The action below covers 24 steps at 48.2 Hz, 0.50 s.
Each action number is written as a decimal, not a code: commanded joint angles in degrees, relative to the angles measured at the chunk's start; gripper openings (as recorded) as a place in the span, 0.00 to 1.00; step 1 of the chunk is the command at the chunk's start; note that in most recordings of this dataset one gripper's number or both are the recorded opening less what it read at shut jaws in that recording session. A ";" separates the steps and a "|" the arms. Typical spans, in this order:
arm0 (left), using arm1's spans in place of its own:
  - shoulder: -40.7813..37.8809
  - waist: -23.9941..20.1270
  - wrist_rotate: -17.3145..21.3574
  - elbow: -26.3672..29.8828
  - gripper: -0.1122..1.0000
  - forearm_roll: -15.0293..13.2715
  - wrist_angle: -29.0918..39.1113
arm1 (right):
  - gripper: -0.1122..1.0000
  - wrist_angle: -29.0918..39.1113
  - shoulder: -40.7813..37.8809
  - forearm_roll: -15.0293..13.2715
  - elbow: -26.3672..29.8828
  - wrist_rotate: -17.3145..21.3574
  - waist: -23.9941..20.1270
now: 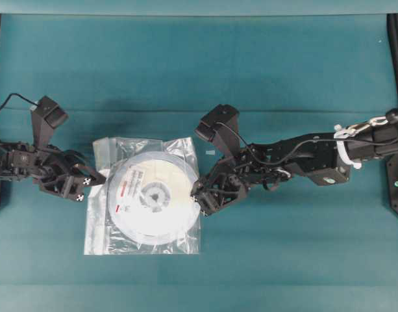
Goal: Take out the reel from the clear zip bag.
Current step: 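Grasp the white reel's rim inside the bag with the right gripper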
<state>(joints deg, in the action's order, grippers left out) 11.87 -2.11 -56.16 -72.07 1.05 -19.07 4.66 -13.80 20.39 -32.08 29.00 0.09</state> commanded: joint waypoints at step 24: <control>0.18 0.00 0.09 0.70 0.11 0.18 -0.26 | 0.77 -1.32 -2.81 0.00 4.92 0.62 -0.35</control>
<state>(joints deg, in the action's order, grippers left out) 11.87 -2.11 -56.16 -72.07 1.05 -18.98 3.34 -16.79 20.39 -28.21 29.00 0.09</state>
